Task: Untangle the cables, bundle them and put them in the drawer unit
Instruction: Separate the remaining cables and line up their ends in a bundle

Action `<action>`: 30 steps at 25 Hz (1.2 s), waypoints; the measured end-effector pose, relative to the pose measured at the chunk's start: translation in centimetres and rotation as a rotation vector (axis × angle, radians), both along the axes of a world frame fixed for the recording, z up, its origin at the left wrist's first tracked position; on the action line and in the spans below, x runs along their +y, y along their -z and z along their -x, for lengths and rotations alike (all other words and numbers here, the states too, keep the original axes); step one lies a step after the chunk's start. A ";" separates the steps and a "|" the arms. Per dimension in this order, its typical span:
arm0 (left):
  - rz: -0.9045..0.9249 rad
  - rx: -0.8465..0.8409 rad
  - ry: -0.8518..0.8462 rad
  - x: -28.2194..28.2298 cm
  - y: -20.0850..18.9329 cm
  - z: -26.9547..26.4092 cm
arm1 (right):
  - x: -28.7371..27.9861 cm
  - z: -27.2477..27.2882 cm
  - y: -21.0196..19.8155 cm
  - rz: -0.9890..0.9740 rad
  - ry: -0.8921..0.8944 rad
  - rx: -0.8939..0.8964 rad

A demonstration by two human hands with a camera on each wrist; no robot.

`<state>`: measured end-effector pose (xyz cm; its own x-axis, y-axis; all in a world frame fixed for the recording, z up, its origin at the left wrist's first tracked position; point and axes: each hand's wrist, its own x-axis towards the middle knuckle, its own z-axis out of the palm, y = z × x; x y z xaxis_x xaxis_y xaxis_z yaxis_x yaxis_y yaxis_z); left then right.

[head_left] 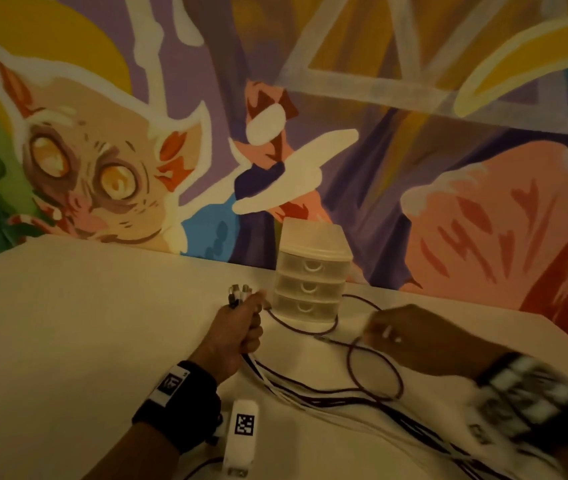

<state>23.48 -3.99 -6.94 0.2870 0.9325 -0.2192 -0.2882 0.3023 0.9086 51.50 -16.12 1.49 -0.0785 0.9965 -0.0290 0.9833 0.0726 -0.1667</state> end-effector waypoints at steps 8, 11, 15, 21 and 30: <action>0.106 -0.081 -0.076 -0.1 0.4 1.3 | 11.5 9.3 5.6 0.053 -0.035 -0.165; 0.123 -0.151 -0.059 -0.2 0.1 1.5 | 8.5 7.5 4.9 -0.147 -0.081 0.339; 0.167 -0.286 -0.079 -0.2 0.5 1.5 | 4.4 8.2 5.6 -0.085 0.046 0.983; 0.057 -0.248 -0.018 -0.3 0.8 0.7 | 3.5 10.2 6.6 -0.014 0.016 1.083; -0.119 -0.121 -0.183 -0.6 0.3 -0.3 | 1.6 9.0 6.1 -0.080 -0.023 0.774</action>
